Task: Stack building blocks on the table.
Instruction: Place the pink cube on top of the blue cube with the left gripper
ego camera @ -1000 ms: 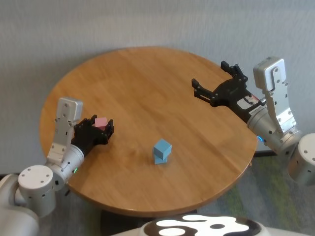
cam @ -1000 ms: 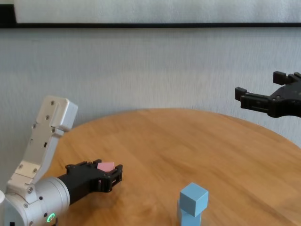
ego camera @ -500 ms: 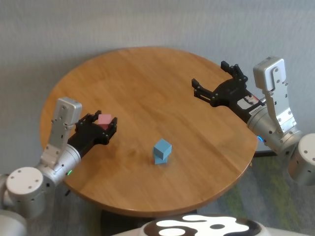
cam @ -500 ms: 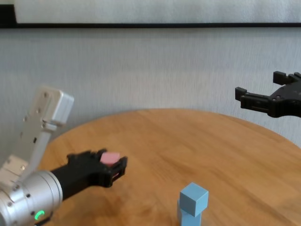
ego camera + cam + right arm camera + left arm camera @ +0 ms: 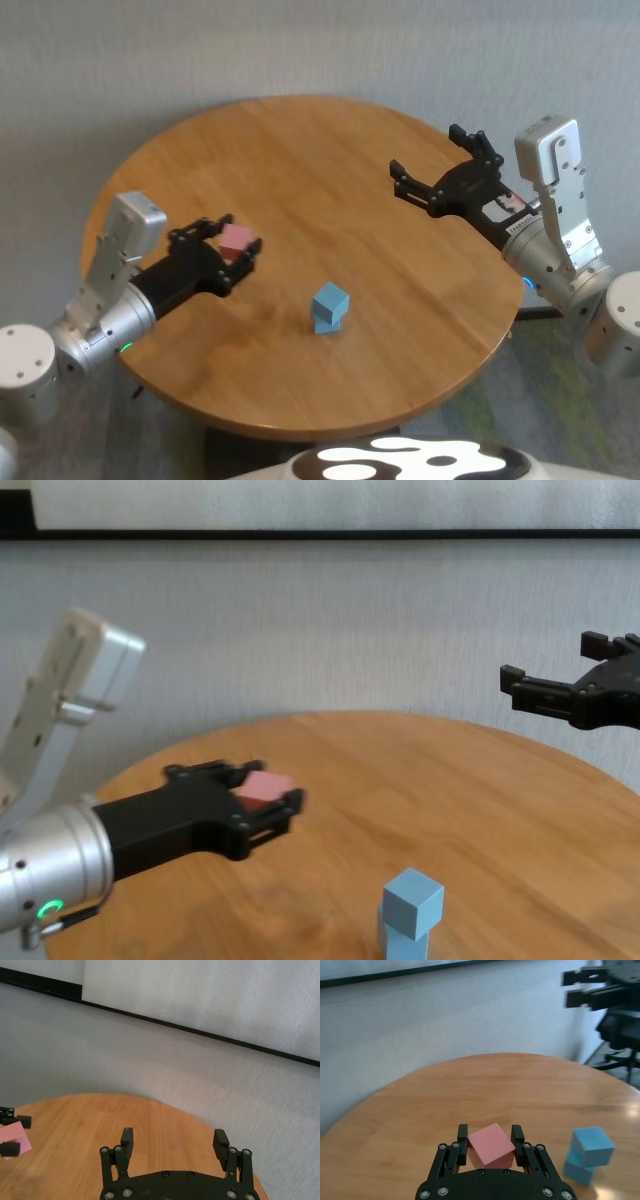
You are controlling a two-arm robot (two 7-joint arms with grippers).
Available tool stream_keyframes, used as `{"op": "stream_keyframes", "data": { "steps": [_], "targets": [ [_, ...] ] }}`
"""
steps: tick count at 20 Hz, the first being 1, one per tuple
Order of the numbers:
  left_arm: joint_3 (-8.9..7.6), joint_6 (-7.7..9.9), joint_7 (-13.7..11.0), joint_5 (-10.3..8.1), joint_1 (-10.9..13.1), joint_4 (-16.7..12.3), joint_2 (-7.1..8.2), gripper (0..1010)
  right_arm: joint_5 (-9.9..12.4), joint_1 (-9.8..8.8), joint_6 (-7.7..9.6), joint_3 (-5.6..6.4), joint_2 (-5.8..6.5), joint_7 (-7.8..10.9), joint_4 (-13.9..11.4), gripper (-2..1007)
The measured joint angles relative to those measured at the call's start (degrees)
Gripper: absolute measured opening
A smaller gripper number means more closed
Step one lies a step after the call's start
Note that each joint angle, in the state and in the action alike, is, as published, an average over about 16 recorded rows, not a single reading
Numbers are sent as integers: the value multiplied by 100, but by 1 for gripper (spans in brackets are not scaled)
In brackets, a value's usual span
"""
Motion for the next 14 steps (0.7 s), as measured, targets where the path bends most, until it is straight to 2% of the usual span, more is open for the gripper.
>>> {"op": "stream_keyframes", "data": {
  "steps": [3, 9, 14],
  "targets": [
    [152, 94, -339, -111, -124, -61, 81, 541, 0, 0, 0, 0, 0, 0, 0, 1005],
    [506, 417, -1008, -316, -444, -73, 160, 541, 0, 0, 0, 0, 0, 0, 0, 1005],
    [758, 658, -1416, -449, -645, -82, 213, 541, 0, 0, 0, 0, 0, 0, 0, 1005]
  ]
}}
